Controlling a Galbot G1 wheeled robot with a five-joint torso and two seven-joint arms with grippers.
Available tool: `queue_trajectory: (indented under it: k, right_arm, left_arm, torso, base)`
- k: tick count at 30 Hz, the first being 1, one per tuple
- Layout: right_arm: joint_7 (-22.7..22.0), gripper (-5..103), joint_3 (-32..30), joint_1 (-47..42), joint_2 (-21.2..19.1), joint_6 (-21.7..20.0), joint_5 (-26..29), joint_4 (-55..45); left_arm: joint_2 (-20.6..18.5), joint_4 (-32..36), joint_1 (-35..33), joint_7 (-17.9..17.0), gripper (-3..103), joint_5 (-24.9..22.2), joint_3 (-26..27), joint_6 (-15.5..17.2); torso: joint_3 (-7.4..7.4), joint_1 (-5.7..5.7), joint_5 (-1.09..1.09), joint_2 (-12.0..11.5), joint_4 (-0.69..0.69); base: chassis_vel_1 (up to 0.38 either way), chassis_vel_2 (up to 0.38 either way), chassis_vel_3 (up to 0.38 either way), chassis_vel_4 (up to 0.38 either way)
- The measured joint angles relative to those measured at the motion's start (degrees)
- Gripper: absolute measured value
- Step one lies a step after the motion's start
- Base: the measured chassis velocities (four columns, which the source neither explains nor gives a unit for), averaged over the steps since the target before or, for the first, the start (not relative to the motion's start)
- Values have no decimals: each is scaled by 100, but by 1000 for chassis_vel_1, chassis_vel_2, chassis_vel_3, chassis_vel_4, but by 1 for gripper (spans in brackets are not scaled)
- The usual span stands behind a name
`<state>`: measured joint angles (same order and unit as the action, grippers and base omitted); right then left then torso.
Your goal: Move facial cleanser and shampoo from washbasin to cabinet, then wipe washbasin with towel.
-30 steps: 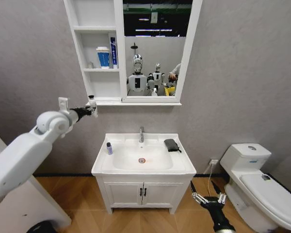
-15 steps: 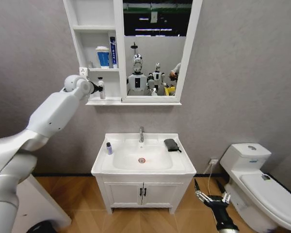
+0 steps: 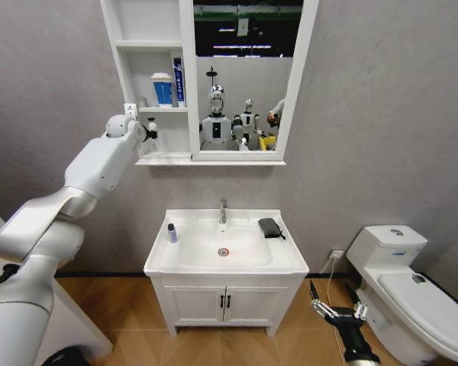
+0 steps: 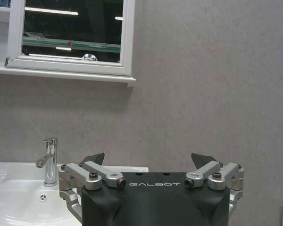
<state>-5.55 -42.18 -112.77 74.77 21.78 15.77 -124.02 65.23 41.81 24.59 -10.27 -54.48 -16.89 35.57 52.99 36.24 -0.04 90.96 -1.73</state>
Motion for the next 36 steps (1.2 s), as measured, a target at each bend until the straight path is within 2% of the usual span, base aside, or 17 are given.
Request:
queue_trajectory:
  k: [3,6,12,16,17,18,19,22,23,26,27,29,30,31,33,34,36]
  right_arm:
    - [-15,100,-2,6,-12,-2,8,-3]
    - [-45,100,-48,14,-58,-10,72,-27]
    - [-53,100,-68,-17,-76,-10,80,-27]
    - [-53,100,-68,-29,-72,-10,74,-27]
    - [-53,100,-68,-35,-70,-10,68,-26]
    - [-53,100,-66,-36,-70,-10,65,-25]
    - [-53,100,-66,-37,-74,-10,63,-25]
    - [-54,100,-66,-32,-76,-10,69,-25]
    - [-57,100,-68,-15,-77,-10,89,-20]
    - [-59,100,-72,0,-76,-4,100,4]
    - [-61,100,-73,2,-72,-1,104,10]
    - [-66,100,-73,24,-70,-1,115,34]
    - [-66,100,-73,24,-70,-1,115,34]
    - [-70,100,-64,41,-72,-3,114,41]
    - [-158,100,-17,78,-75,-39,68,49]
    - [-158,100,-17,78,-75,-39,68,49]
    - [-291,100,16,107,-71,-107,58,50]
  left_arm:
    - [37,-69,-8,57,28,86,40,-43]
    - [148,-343,-33,356,28,397,90,-269]
    - [370,-768,-69,677,28,725,228,-653]
    - [406,-813,-112,701,25,759,298,-690]
    - [408,-798,-155,701,35,770,332,-693]
    - [406,-777,-182,700,35,773,342,-693]
    - [393,-723,-238,695,46,785,367,-691]
    - [374,-667,-291,686,46,825,392,-691]
    - [307,-512,-410,668,57,869,436,-707]
    - [98,-95,-670,562,63,904,522,-694]
    - [-55,230,-839,485,68,904,555,-629]
    - [-531,1299,-1380,232,80,736,664,-420]
    - [-531,1299,-1380,232,80,736,664,-420]
    - [-751,1769,-1642,143,85,633,750,-412]
    - [-1301,2823,-2387,36,95,480,1012,-564]
    - [-1301,2823,-2387,36,95,480,1012,-564]
    - [-1755,3836,-3304,-179,100,523,1365,-869]
  torso:
    - [0,0,1,0,0]
    - [0,0,0,0,0]
    - [0,0,1,0,-1]
    - [0,0,1,0,0]
    - [0,0,1,0,0]
    - [0,0,1,0,0]
    - [0,0,1,0,0]
    - [-1,-1,2,1,-1]
    - [0,0,1,1,-1]
    - [0,0,1,1,-2]
    - [0,1,1,1,-1]
    - [0,0,-2,1,1]
    - [0,0,-2,1,1]
    - [-1,0,0,1,0]
    - [-1,-1,-1,1,-1]
    - [-1,-1,-1,1,-1]
    - [-1,-1,-1,1,3]
  base:
    - [0,0,0,0]
    - [0,0,0,0]
    - [0,0,0,0]
    - [0,0,0,0]
    - [0,0,0,0]
    - [0,0,0,0]
    - [0,0,0,0]
    - [0,0,0,0]
    - [0,0,0,0]
    - [0,0,0,0]
    - [0,0,0,0]
    - [0,0,0,0]
    - [0,0,0,0]
    - [0,0,0,0]
    - [0,0,0,0]
    - [0,0,0,0]
    - [0,0,0,0]
